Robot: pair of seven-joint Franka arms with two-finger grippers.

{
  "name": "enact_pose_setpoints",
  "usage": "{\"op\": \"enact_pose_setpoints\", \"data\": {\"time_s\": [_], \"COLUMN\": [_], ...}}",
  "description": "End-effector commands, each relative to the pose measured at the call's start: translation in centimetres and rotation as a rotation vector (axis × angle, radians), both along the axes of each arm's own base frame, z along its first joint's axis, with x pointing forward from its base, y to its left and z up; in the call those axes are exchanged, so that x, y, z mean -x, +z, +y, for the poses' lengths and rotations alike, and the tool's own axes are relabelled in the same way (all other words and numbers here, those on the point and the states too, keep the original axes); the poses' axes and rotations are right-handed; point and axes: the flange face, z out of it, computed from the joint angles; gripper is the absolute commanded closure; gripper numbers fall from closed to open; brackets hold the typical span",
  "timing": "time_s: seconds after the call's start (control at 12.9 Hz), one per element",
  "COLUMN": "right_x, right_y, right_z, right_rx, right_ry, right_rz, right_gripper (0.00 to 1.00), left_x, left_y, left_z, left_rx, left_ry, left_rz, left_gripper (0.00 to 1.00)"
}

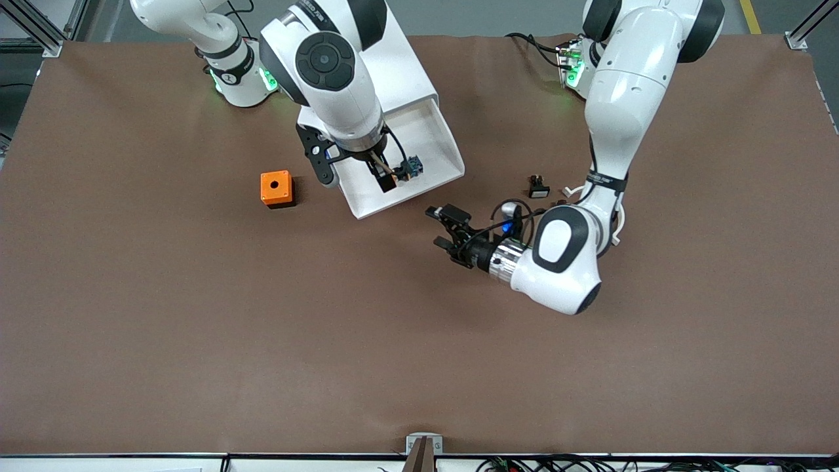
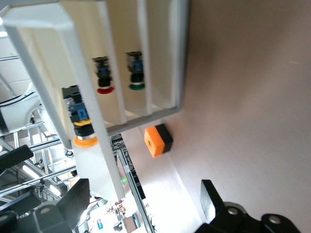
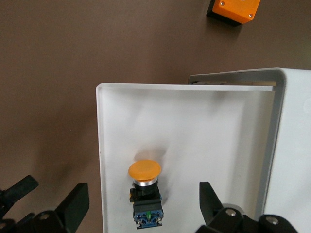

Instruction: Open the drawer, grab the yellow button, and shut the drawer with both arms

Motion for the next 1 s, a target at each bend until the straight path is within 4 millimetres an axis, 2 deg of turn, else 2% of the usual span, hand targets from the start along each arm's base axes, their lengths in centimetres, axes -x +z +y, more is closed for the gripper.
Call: {"op": "enact_pose_setpoints", "data": {"time_s": [0.0,0.08,0.31,0.46,0.62,0.77,0.85,0.93], "right_x": [-0.1,-0.3,0.4,0.7,1.0,1.0,1.1,1.1], "right_y": [-1.6,-2.5,-5.0,-5.1,-6.4,-6.6,-6.6,-6.7], "right_z": [0.8,1.2,3.0,4.2,4.9,5.3,5.4,5.4], "right_rx": [0.011,0.021,0.066,0.033,0.043,0.033,0.029,0.029], "right_ry": [0.020,0.024,0.071,0.083,0.096,0.104,0.122,0.130], "right_rz": [0.006,0.012,0.002,-0.033,-0.022,-0.032,-0.032,-0.031], "right_gripper": [0.00,0.00,0.00,0.00,0.00,0.02,0.16,0.25], "left_x": [-2.1,-2.9,-4.1,-4.0,-3.8,-4.9,-5.4,-5.7], "left_y": [1.3,1.5,4.5,5.6,6.2,7.8,8.6,8.8], "left_z": [3.8,5.3,8.6,10.1,11.1,13.0,13.8,14.8], "left_rx": [0.040,0.054,0.047,0.017,-0.012,-0.071,-0.066,-0.044], "left_ry": [-0.009,-0.013,-0.105,-0.267,-0.426,-0.467,-0.492,-0.532], "left_rz": [-0.128,-0.184,-0.391,-0.545,-0.659,-0.755,-0.800,-0.850], "left_gripper": [0.00,0.00,0.00,0.00,0.00,0.00,0.00,0.00]}}
